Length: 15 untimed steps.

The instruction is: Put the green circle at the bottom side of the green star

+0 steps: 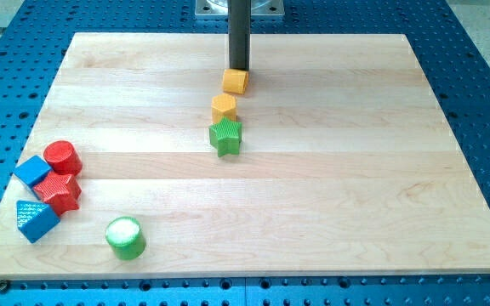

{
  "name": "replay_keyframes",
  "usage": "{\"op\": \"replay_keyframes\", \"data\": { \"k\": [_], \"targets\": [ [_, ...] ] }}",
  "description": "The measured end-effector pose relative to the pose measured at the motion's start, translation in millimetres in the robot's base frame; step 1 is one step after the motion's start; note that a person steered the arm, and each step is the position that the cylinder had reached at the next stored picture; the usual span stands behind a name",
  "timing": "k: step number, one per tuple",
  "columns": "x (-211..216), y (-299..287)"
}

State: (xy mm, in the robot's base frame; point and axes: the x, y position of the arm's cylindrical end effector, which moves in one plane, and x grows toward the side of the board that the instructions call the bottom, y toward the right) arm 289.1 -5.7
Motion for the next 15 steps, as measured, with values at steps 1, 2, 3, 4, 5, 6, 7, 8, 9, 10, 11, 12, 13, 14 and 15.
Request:
{"op": "replay_keyframes", "data": {
  "k": [1, 2, 3, 4, 5, 6, 7, 8, 9, 10, 11, 12, 13, 14, 15],
  "targets": [
    [-1, -23],
    [27, -117],
    [90, -163],
    [155, -140],
    [212, -60],
    [295, -13],
    [330, -30],
    [330, -44],
    [329, -113],
    [318, -144],
    [294, -148],
    [288, -199],
    [264, -135],
    [247, -70],
    [248, -114]
  ]
}}
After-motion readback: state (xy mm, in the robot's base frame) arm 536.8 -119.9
